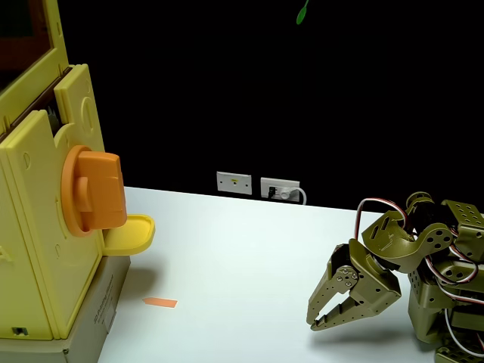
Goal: Turn the button of vending machine.
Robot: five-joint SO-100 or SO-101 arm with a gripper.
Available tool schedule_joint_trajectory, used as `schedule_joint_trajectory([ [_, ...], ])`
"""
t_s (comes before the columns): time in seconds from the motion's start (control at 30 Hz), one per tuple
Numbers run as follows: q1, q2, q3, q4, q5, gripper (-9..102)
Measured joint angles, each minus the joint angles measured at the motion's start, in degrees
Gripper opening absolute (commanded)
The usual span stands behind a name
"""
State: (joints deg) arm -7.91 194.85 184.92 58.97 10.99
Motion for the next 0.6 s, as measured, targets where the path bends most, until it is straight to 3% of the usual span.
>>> schedule_joint_trajectory([
  [0.6,-1.1,0.0,0.0,0.0,-0.4,-1],
])
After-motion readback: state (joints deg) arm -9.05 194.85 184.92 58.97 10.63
